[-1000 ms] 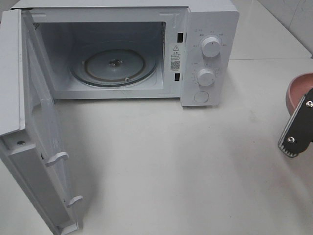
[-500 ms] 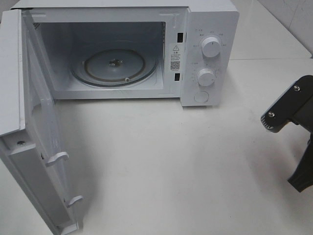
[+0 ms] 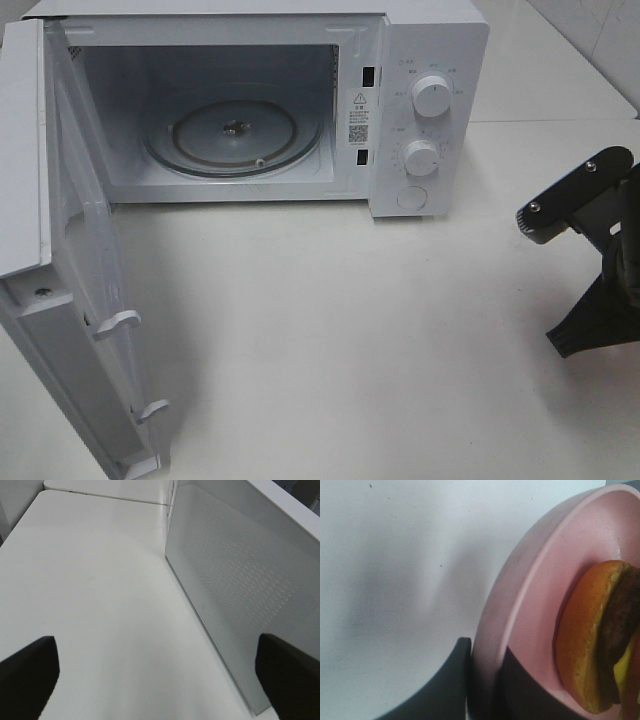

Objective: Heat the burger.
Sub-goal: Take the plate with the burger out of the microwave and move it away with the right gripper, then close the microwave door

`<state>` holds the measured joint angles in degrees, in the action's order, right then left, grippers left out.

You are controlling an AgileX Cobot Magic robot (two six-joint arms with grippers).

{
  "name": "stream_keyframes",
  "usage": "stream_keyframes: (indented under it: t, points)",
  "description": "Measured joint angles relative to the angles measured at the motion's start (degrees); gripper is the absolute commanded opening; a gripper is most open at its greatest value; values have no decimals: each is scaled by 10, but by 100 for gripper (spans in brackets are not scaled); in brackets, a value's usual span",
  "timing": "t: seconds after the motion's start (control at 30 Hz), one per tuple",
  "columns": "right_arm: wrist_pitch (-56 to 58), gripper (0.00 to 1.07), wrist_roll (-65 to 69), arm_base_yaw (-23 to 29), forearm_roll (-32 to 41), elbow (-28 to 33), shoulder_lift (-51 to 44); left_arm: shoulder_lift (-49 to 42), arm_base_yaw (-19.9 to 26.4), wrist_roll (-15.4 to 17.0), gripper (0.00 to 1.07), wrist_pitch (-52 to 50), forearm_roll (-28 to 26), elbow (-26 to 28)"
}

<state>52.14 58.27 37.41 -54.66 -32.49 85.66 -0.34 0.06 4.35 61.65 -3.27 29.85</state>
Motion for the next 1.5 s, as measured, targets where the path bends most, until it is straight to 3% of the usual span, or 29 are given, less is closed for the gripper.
stream_keyframes:
  t: [0.23,0.87,1.03,1.27,1.37,1.5]
  points:
    - [-17,1,19,-40,0,-1,60,0,0,0,100,0,0,0]
    - [-107,4,93,-88,-36,-2,175,0,0,0,100,0,0,0]
    - [-118,15,96,-95,-44,-2,184,0,0,0,100,0,0,0]
    - [-104,47,92,-95,-49,-2,183,0,0,0,100,0,0,0]
    - [-111,54,76,-95,-37,-2,168,0,0,0,100,0,0,0]
    - [-113,56,45,-95,-14,-4,124,0,0,0,100,0,0,0]
